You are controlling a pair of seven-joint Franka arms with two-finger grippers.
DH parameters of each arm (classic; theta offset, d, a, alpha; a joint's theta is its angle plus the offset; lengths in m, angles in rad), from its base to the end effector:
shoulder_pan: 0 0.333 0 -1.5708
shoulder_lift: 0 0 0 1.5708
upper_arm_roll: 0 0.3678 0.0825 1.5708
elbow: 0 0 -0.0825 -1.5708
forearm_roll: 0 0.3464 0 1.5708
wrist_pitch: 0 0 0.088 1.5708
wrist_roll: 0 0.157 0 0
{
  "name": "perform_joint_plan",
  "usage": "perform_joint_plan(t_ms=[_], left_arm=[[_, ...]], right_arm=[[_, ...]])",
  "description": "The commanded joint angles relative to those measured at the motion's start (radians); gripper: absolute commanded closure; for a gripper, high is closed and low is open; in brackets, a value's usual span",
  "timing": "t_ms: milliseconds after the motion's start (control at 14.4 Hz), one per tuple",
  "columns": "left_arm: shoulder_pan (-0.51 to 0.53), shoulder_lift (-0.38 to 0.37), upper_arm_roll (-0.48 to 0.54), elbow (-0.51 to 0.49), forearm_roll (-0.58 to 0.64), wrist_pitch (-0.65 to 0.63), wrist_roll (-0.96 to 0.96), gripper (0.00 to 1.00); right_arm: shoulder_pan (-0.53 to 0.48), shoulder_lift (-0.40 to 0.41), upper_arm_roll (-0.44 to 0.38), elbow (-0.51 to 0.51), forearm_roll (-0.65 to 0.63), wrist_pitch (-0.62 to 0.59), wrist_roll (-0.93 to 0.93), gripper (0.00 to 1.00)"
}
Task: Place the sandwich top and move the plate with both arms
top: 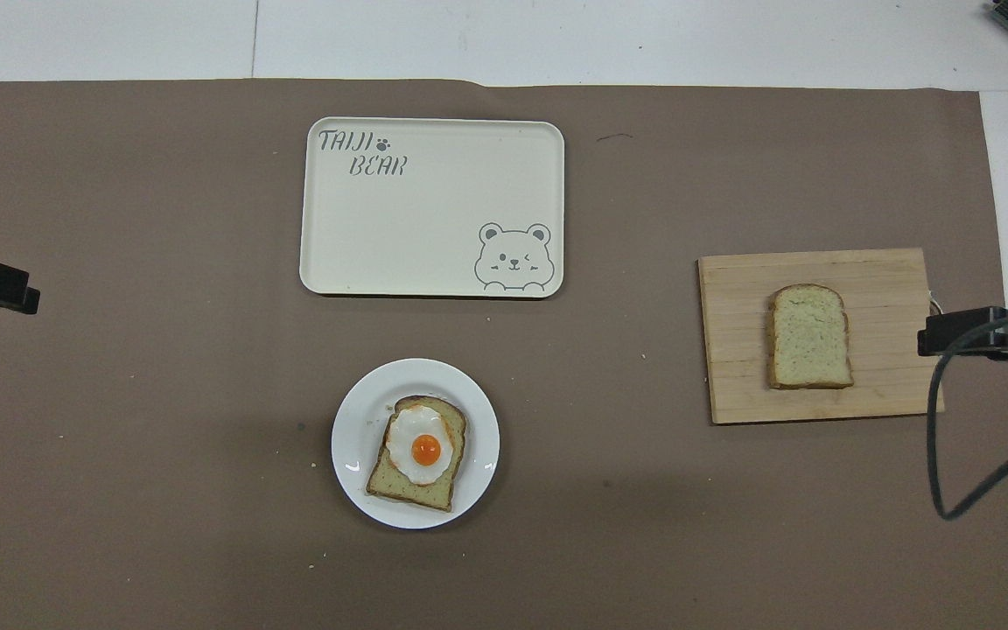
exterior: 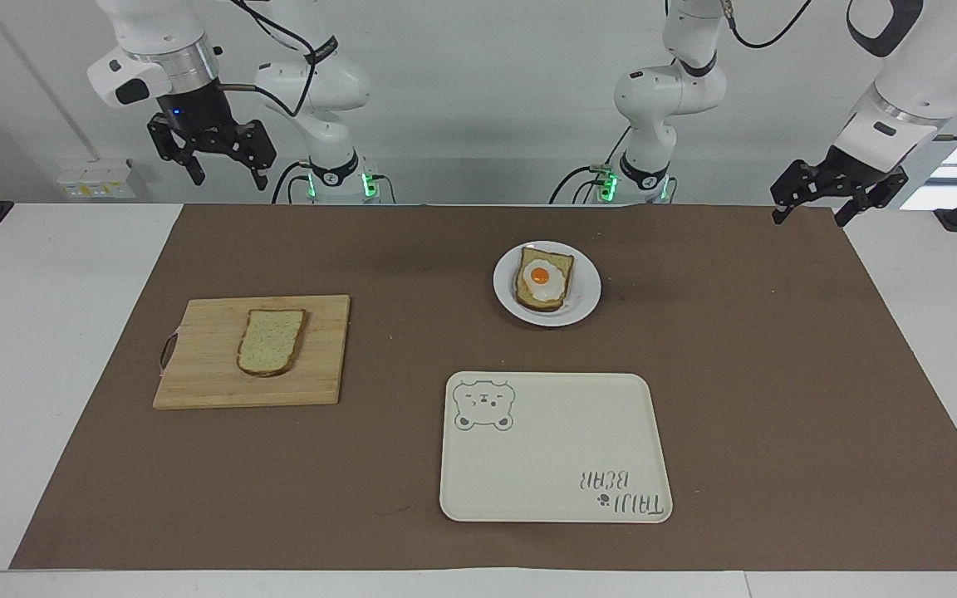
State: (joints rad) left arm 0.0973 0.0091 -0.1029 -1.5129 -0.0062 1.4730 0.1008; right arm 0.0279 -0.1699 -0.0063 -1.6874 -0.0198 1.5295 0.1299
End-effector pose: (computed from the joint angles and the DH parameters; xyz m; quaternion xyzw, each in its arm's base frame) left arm 0.5080 -0.0036 0.6382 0.9983 -0.0534 -0.0243 0.0047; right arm 0.4505 0.0063 0.6544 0.9984 -0.0545 0.0067 0.0089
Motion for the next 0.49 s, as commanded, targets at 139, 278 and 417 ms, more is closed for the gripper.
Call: perform_joint_plan(t_ms=[139,278,417], left_arm=[[0.007,-0.003,-0.006,0.010,0.006,-0.023,-0.001,0.00],[-0.004,-0.003,-0.012,0.011,0.006,-0.017,0.004,0.00],[0.002,-0.004,-0.014,0.010,0.000,-0.016,0.000,0.00]], right_arm=[[-0.016,-0.019,0.002,-0.020,0.017,-0.003,-0.015,0.00],[-0.016,-0.019,0.002,-0.021,0.017,-0.005,-0.015,0.00],[-0.016,-0.019,0.002,-0.021,0.017,-0.003,-0.015,0.00]])
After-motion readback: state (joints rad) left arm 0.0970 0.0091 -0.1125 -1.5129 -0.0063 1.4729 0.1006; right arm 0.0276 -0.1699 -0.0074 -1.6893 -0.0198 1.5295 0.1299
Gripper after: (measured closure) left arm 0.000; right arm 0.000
